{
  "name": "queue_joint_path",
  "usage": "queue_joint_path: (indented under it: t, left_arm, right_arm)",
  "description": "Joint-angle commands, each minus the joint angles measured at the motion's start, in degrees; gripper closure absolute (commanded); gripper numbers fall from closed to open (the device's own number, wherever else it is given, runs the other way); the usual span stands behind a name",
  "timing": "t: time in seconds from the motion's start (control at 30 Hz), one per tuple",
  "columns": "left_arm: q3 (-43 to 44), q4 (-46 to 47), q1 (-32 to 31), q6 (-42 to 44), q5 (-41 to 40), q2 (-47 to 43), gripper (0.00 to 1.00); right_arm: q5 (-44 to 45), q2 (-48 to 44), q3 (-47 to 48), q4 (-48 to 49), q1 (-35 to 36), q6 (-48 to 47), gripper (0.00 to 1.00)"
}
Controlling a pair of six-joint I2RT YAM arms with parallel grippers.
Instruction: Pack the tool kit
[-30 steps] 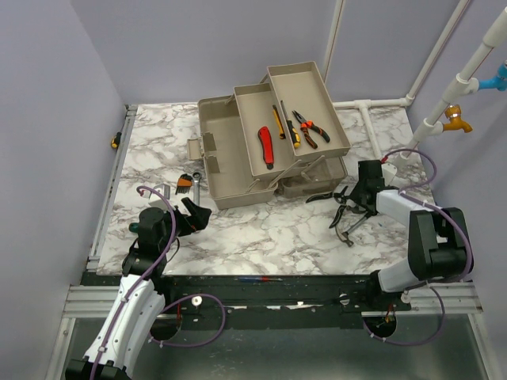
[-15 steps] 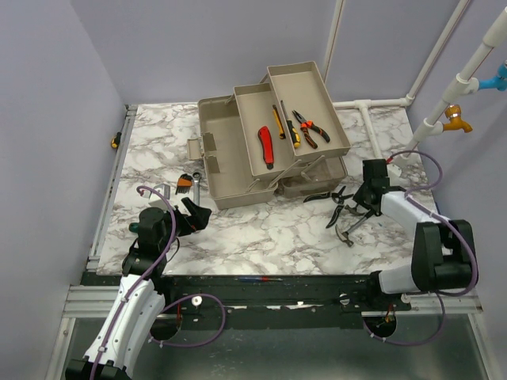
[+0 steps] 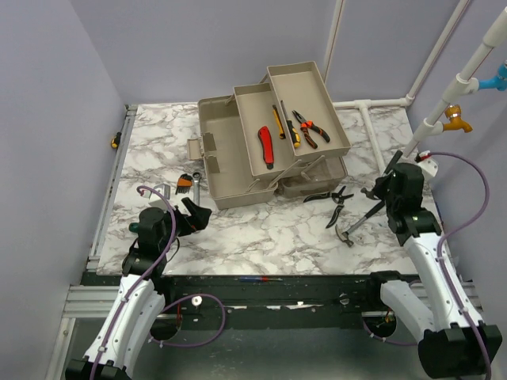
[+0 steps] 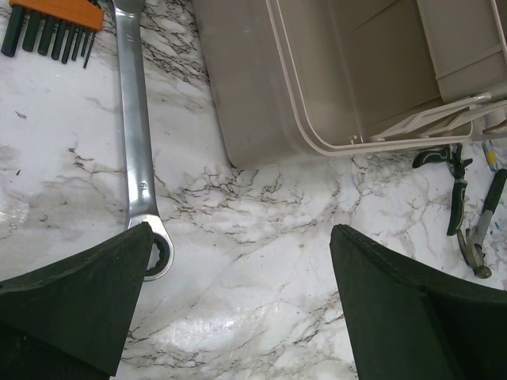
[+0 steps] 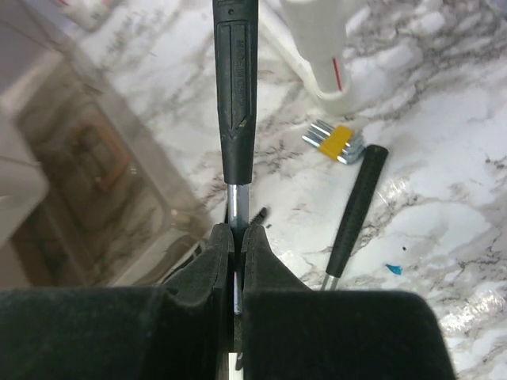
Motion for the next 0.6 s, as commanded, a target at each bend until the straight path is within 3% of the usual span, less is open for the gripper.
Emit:
queue_joint_path:
  t: [0.0, 0.27, 0.4, 0.57]
  left_arm:
    - [-0.6, 1.4, -0.1, 0.7, 0.5, -0.1, 0.04]
    - [-0.6, 1.6, -0.1, 0.7, 0.4, 0.0, 0.04]
    - [-0.5, 1.8, -0.1, 0.6, 0.4, 0.1, 0.04]
    - [-0.6, 2.0, -0.1, 0.5, 0.5, 0.0, 0.04]
  right_arm:
    - [-5.5, -5.6, 3.4, 0.6, 0.1, -4.3, 0.99]
    - [-39.3, -4.2, 9.6, 10.7, 0.1, -7.2, 0.99]
    - [-46.7, 2.0, 15.9, 11.9, 0.2, -6.4, 0.99]
    - [-48.3, 12.3, 26.1, 9.2, 2.1, -7.4, 0.99]
